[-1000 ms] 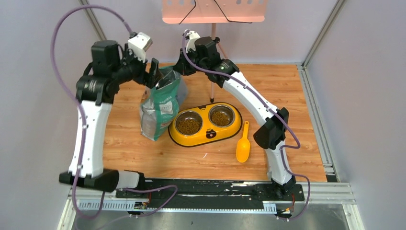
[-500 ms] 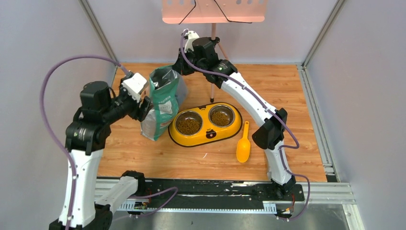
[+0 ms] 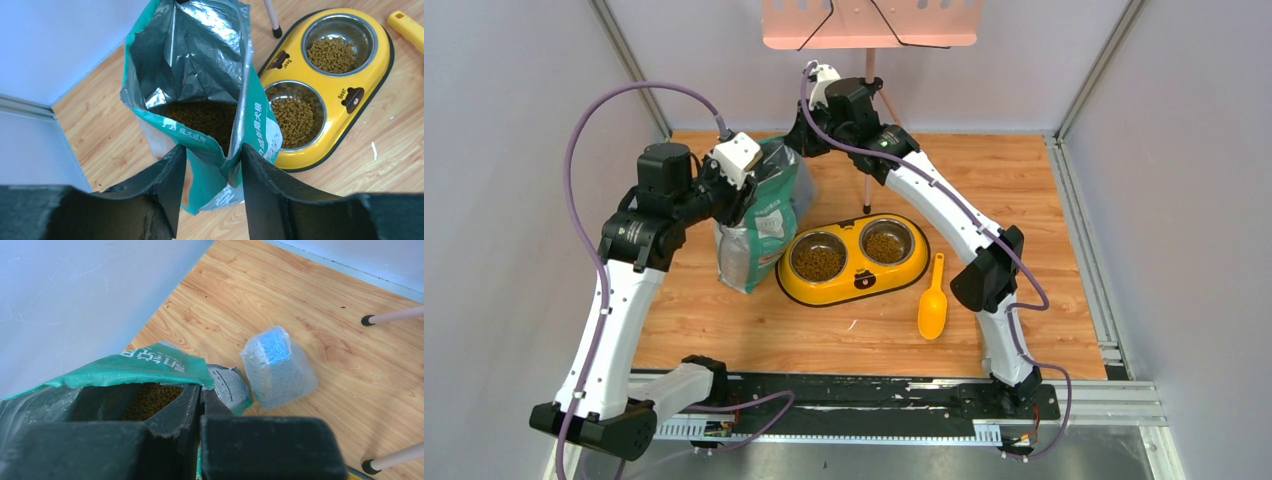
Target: Serve the pet food
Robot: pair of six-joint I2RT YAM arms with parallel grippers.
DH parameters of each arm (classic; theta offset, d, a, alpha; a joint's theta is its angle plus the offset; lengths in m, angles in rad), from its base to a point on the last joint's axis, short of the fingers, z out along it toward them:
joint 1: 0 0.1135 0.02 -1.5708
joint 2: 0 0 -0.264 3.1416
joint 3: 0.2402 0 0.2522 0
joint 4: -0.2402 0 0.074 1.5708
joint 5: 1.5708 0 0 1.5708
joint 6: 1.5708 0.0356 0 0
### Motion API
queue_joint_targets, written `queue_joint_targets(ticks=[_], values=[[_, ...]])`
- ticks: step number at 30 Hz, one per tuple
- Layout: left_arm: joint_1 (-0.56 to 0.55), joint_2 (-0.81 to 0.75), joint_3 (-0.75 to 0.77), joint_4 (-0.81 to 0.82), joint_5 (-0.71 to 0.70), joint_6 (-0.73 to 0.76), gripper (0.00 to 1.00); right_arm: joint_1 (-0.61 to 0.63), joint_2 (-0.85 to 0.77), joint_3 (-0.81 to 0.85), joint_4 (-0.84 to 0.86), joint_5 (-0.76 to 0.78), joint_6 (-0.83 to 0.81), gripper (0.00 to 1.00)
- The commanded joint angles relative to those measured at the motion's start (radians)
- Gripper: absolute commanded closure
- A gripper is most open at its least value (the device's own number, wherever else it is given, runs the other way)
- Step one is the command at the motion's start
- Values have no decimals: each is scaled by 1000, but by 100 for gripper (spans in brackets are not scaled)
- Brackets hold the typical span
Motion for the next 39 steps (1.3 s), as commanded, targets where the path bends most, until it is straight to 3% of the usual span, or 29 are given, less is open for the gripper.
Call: queue_joint_targets(ticks=[1, 5, 6, 8, 15, 20, 25, 28, 33, 39], values=[[-13, 15, 34, 64, 4, 12, 53, -5, 2, 45, 55, 79, -11, 100], [-16, 19, 36, 50, -1, 35, 80, -6, 4, 53, 59, 98, -30, 100], [-16, 17, 41, 50, -14, 35, 94, -8, 2, 57, 61, 99, -40, 100], [-14, 11, 48, 45, -40, 40, 100, -14, -3, 63, 63, 101, -54, 100], [-13, -61, 87, 43, -162, 138, 100, -66, -51, 102, 90, 71, -109, 100], [28, -60, 178, -76, -166, 179, 100, -124, -122, 60, 93, -215, -128, 98], [38, -95, 169, -128, -129, 274, 100, -235, -108, 28, 126, -782, -93, 51], [43, -97, 188, -135, -111, 329, 100, -276, -127, -94, 248, -1062, -157, 43], [48, -105, 189, -102, -63, 384, 100, -275, -186, -349, 496, -1100, -427, 41], [50, -103, 187, -62, -55, 393, 100, -249, -65, -253, 596, -1087, -489, 41]])
